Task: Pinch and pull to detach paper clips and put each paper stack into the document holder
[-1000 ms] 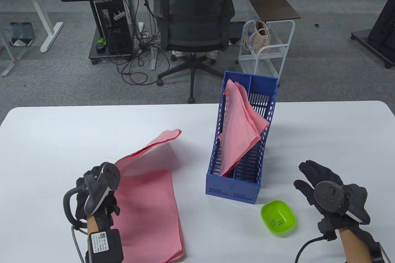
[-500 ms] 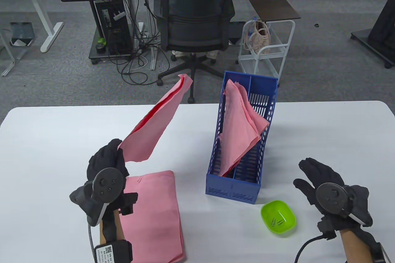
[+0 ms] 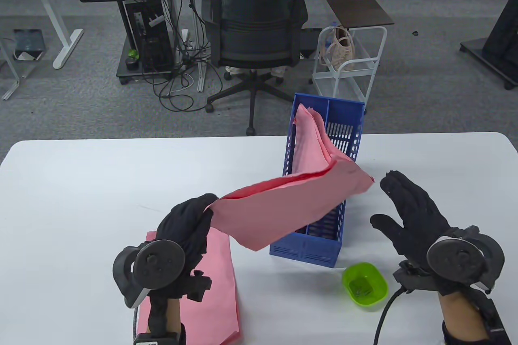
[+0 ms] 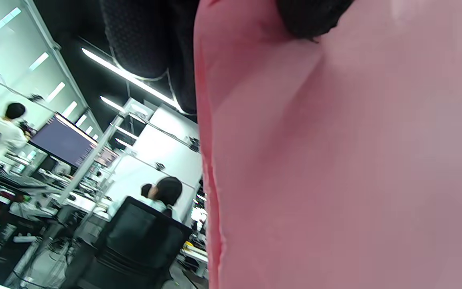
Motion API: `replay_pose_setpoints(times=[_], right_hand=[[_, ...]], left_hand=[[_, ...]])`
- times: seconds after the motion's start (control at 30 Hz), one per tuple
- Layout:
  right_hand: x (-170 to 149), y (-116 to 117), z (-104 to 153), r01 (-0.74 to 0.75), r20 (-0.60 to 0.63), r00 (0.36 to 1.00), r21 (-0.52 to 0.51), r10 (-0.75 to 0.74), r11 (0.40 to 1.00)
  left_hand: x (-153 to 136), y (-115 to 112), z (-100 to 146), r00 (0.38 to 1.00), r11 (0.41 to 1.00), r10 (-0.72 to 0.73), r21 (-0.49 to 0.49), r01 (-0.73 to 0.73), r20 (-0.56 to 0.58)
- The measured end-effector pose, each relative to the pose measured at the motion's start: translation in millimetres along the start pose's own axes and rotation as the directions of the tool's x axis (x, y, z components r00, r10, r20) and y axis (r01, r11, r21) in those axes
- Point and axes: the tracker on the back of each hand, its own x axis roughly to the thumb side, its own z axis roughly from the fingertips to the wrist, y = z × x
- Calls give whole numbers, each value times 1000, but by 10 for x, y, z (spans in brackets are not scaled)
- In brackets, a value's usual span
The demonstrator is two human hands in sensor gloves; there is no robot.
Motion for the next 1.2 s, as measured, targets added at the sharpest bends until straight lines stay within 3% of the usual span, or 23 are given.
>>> replay_pose_setpoints(times=[0.37, 0.5, 0.6, 0.73, 0.87, 1.03, 1.2], right_hand=[[231, -92, -27, 134, 85, 987, -8, -133, 991], [251, -117, -29, 216, 101, 971, 0, -215, 976], [293, -122, -34, 293, 113, 950, 13, -292, 956], [369, -87, -34, 214, 124, 968, 52, -219, 975], [517, 62, -23, 120, 159, 977, 125, -140, 985], [782, 312, 13, 48, 244, 965, 200, -97, 979], [963, 483, 31, 28, 294, 951, 229, -97, 973]], left_hand=[[140, -70, -1, 997, 995, 25, -99, -17, 77], [133, -74, 0, 997, 994, -37, -100, 44, 73], [136, -71, -4, 994, 983, -78, -159, 90, 79], [152, -54, 17, 991, 971, -95, -211, 113, 95], [262, -91, 46, 984, 966, -15, -252, 60, 176], [557, -328, 71, 950, 905, 41, -414, 95, 308], [751, -559, 104, 934, 867, -38, -453, 208, 356]])
